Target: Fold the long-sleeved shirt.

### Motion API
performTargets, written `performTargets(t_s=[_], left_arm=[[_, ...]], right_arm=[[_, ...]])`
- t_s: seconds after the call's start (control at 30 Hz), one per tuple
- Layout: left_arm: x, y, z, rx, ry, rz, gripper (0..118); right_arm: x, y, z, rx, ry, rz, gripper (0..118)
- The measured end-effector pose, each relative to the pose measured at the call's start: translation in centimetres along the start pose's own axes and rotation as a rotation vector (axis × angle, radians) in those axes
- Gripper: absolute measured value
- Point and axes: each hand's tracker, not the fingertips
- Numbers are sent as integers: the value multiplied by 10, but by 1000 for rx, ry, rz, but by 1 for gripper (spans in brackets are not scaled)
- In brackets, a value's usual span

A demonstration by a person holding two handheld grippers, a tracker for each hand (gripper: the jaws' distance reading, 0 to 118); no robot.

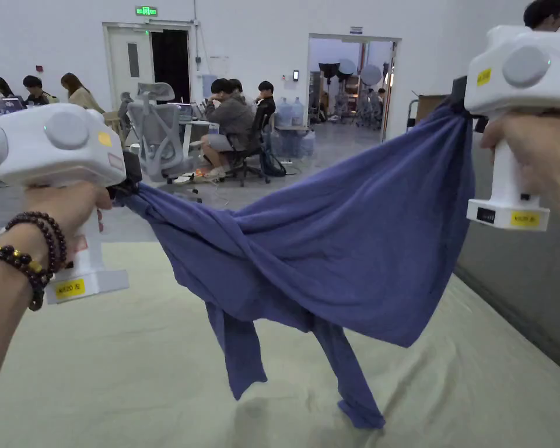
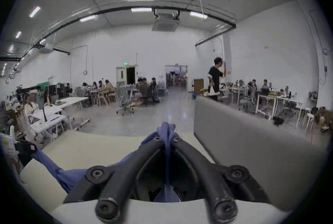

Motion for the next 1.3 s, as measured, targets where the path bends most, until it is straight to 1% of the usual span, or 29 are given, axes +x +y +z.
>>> performTargets(t_s=[0.17, 0.23, 0.27, 0.3, 0.33, 0.37, 0.43, 0.47, 0.5, 0.53, 0.57, 0.63, 0.67, 0.7, 0.77, 0.83, 0.93, 0.97, 1.03, 1.07, 1.1, 1.13, 1.17, 1.2, 1.23, 1.27, 1.3], left_arm=[[-34, -114, -65, -191, 52, 22, 12], [-48, -166, -86, -296, 67, 30, 12], [-54, -182, -93, -325, 74, 47, 12], [-60, -199, -97, -368, 63, 62, 12], [-66, -211, -98, -363, 62, 101, 12], [-70, -218, -97, -376, 65, 120, 12], [-72, -220, -86, -370, 63, 99, 12], [-72, -221, -78, -358, 63, 84, 12], [-71, -219, -67, -323, 61, 67, 12], [-71, -219, -53, -307, 44, 41, 12], [-71, -223, -40, -294, 48, 33, 12], [-74, -243, -6, -254, 48, 1, 12], [-72, -254, 13, -243, 70, -20, 12], [-74, -274, 28, -239, 103, -40, 12], [-80, -315, 46, -280, 156, -83, 12], [-91, -359, 55, -354, 180, -52, 12], [-112, -412, 48, -481, 175, 68, 12], [-114, -422, 47, -487, 188, 72, 12], [-121, -433, 45, -474, 165, 78, 12], [-123, -430, 46, -423, 158, 77, 13], [-122, -424, 48, -405, 165, 50, 25], [-122, -416, 51, -394, 170, 33, 53], [-121, -408, 55, -375, 186, 12, 91], [-121, -401, 58, -367, 192, -4, 118], [-121, -392, 63, -347, 187, -18, 117], [-119, -379, 75, -243, 167, -41, 118], [-115, -371, 80, -245, 148, -52, 118]], right_arm=[[2, -152, -39, -268, 0, 4, 0], [0, -225, -42, -373, 12, 0, 0], [0, -248, -45, -415, 10, -9, 0], [-1, -273, -46, -467, 22, 1, 0], [3, -292, -49, -499, 17, 0, 0], [4, -306, -48, -527, 16, 6, 0], [12, -316, -37, -519, 15, -28, 0], [17, -315, -30, -511, 15, -50, 0], [21, -314, -17, -499, 24, -102, 0], [27, -315, -3, -489, 63, -141, 0], [30, -317, 11, -492, 76, -147, 0], [32, -328, 52, -490, 64, -108, 0], [34, -337, 69, -491, 66, -85, 0], [35, -350, 88, -508, 43, -64, 0], [33, -380, 122, -544, 28, -60, 0], [32, -415, 148, -623, 23, -39, 0], [21, -470, 163, -778, 12, 10, 0], [19, -484, 163, -822, 24, 18, 0], [14, -513, 158, -895, 32, 65, 0], [13, -521, 155, -914, 22, 81, 0], [13, -521, 157, -887, 8, 79, 5], [16, -509, 163, -831, 17, 50, 22], [16, -499, 167, -818, -11, 31, 54], [16, -484, 173, -781, -23, 16, 101], [18, -469, 181, -730, -21, 1, 115], [20, -453, 189, -672, -7, -4, 116], [19, -437, 198, -590, -4, -15, 116]])
